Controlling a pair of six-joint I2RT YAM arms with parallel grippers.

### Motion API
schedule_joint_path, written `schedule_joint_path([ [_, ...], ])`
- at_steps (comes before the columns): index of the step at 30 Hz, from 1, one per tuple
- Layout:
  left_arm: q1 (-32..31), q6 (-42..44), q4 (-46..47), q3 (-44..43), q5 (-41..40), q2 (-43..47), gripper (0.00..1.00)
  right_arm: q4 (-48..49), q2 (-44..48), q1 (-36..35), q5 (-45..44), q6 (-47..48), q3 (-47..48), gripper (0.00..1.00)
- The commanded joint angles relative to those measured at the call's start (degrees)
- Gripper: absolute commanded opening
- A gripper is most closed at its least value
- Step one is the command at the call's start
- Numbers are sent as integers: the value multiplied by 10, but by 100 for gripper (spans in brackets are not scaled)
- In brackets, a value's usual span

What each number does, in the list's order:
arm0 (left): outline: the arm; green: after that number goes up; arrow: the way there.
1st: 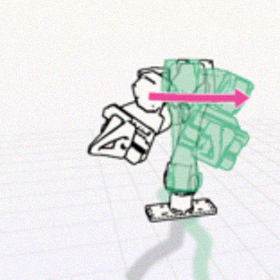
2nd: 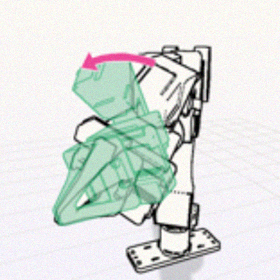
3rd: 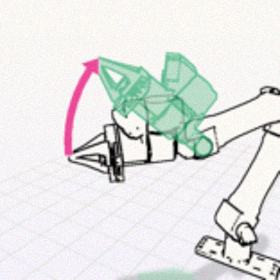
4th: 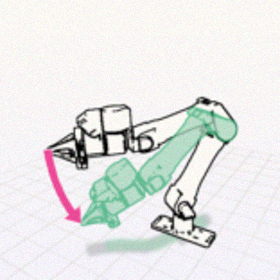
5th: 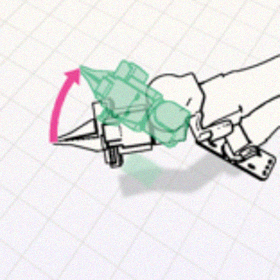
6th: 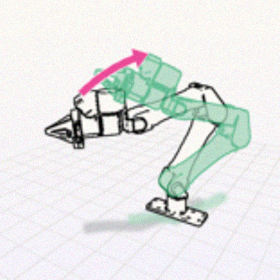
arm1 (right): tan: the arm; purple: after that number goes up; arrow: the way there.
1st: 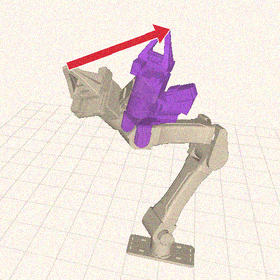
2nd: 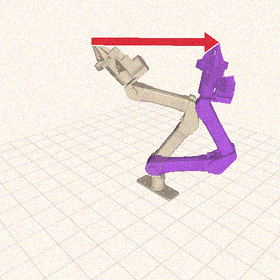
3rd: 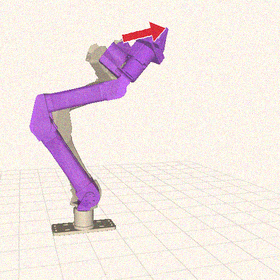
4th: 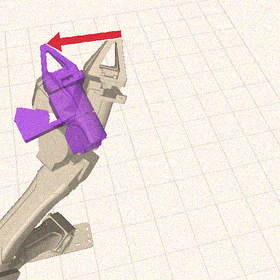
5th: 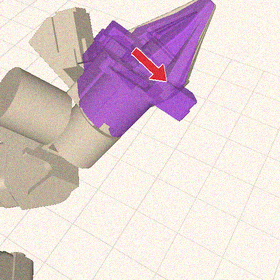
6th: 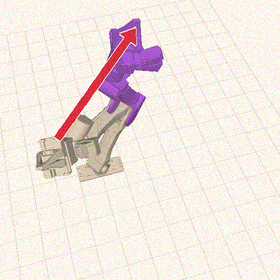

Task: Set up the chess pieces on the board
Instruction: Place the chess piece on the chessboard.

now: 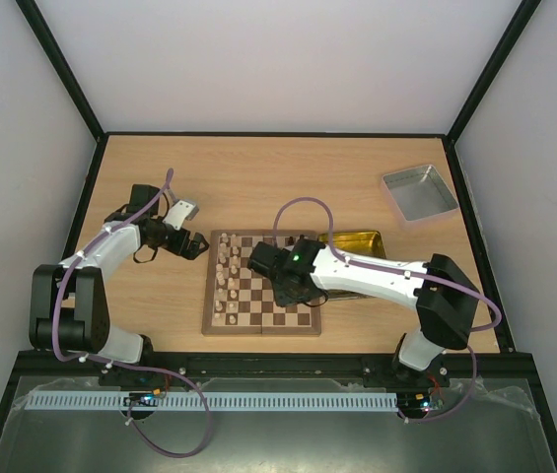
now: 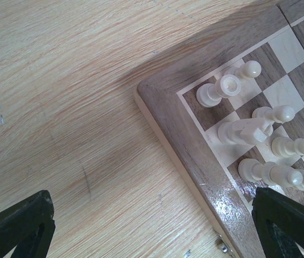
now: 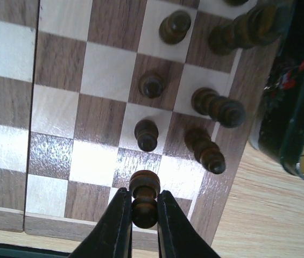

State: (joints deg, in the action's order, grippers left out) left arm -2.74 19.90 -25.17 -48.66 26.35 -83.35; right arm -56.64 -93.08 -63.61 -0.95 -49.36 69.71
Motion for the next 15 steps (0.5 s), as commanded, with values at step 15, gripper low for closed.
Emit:
schedule_joint_path([
  [15, -3, -1, -6, 4, -2, 3, 100, 52, -4, -8, 40, -21, -44, 10],
])
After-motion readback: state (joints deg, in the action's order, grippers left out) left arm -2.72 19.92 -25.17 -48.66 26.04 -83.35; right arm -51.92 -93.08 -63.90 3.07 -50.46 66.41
